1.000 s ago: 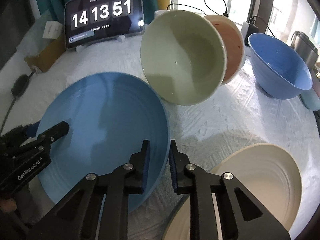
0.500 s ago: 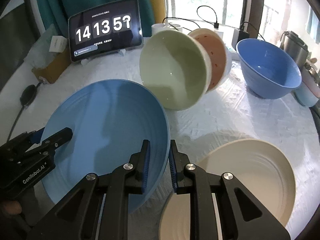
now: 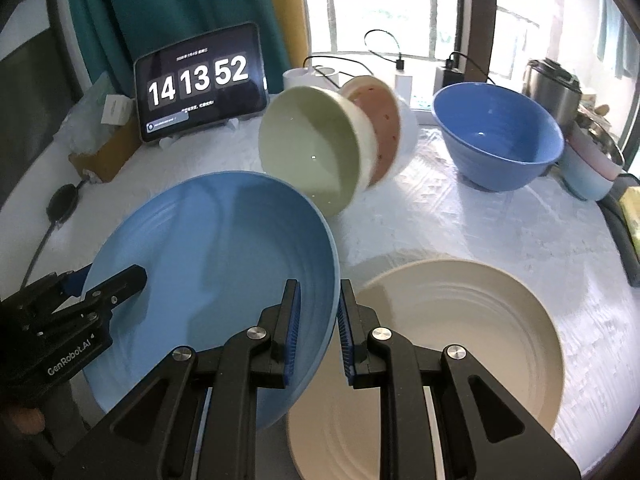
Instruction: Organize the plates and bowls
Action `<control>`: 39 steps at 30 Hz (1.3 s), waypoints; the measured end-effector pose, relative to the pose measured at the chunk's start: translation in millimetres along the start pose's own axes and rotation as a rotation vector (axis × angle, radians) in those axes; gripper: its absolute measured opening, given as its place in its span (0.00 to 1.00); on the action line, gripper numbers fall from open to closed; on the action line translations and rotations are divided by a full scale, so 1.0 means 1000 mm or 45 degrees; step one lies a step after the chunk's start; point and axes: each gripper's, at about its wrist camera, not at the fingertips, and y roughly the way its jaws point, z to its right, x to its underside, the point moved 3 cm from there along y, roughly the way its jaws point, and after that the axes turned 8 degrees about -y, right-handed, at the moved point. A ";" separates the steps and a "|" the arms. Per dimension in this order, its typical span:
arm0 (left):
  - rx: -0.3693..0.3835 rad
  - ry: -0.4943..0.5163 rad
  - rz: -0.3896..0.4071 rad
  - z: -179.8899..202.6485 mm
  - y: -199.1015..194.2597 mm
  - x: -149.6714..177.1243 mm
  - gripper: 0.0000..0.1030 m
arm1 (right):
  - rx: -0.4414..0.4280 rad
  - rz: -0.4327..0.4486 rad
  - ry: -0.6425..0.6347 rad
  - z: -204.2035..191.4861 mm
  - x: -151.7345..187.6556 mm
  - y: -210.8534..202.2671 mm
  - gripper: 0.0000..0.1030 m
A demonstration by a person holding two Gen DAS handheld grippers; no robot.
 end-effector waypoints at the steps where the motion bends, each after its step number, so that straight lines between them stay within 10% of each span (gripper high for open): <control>1: 0.002 0.006 0.002 0.003 -0.001 0.001 0.43 | 0.002 0.005 0.006 0.002 0.001 -0.002 0.20; 39: 0.039 0.235 -0.095 0.122 0.002 0.036 0.43 | 0.073 0.071 0.212 0.106 0.058 -0.047 0.20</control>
